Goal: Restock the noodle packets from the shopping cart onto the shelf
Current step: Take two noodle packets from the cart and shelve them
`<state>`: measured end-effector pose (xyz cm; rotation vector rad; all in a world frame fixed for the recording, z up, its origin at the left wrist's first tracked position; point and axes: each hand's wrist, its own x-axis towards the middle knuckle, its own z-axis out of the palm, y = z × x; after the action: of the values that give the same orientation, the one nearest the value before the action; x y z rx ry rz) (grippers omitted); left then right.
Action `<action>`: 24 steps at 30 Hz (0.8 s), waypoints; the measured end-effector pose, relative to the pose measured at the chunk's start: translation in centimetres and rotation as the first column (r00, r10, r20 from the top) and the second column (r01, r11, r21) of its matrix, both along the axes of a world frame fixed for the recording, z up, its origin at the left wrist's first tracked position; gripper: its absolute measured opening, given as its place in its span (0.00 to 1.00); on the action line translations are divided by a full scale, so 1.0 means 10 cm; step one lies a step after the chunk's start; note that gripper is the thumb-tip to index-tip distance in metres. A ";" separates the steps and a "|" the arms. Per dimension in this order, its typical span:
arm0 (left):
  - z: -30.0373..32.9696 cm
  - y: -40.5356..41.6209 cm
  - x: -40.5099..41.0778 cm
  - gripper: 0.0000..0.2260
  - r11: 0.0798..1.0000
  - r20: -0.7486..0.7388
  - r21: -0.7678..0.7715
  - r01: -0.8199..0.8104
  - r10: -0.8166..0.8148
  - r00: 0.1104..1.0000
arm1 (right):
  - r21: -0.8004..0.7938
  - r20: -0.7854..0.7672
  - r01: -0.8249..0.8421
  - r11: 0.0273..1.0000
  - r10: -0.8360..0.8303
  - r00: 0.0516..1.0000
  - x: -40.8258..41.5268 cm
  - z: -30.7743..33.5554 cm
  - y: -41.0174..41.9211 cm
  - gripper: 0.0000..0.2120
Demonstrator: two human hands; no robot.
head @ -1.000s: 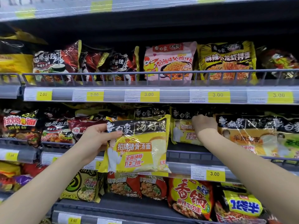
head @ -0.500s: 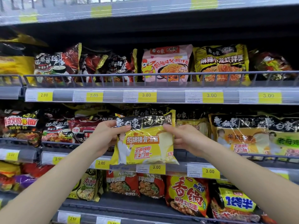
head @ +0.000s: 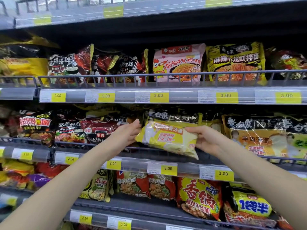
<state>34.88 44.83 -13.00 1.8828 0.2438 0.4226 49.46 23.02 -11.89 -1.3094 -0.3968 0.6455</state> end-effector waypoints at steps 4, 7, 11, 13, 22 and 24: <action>-0.21 0.06 -0.09 0.26 0.909 -0.198 0.414 0.044 0.043 0.979 | 0.092 -0.066 0.119 0.989 -0.113 0.991 0.21 0.01 0.05 0.04; -0.38 -0.04 -0.13 0.28 0.708 -0.259 0.687 0.167 0.024 0.966 | 0.045 -0.007 0.162 0.986 -0.162 0.987 0.31 0.02 0.19 0.02; -0.45 0.00 -0.15 0.43 0.585 -0.265 0.785 0.204 0.020 0.964 | -0.004 0.093 0.301 0.954 -0.299 0.950 0.35 0.05 0.44 0.09; -0.46 0.02 -0.14 0.47 0.558 -0.269 0.801 0.217 0.012 0.963 | 0.001 0.121 0.319 0.948 -0.316 0.941 0.35 0.05 0.54 0.14; -0.46 0.00 -0.17 0.31 0.551 -0.293 0.802 0.231 0.027 0.956 | -0.086 0.294 0.334 0.939 -0.296 0.909 0.57 -0.17 0.93 0.31; -0.45 0.02 -0.15 0.32 0.553 -0.291 0.802 0.227 0.029 0.956 | -0.099 0.328 0.329 0.939 -0.282 0.902 0.63 -0.21 0.96 0.34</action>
<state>33.40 45.07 -17.55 2.9115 0.1096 0.1869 55.71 32.67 -13.98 -1.5877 -0.3886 0.2048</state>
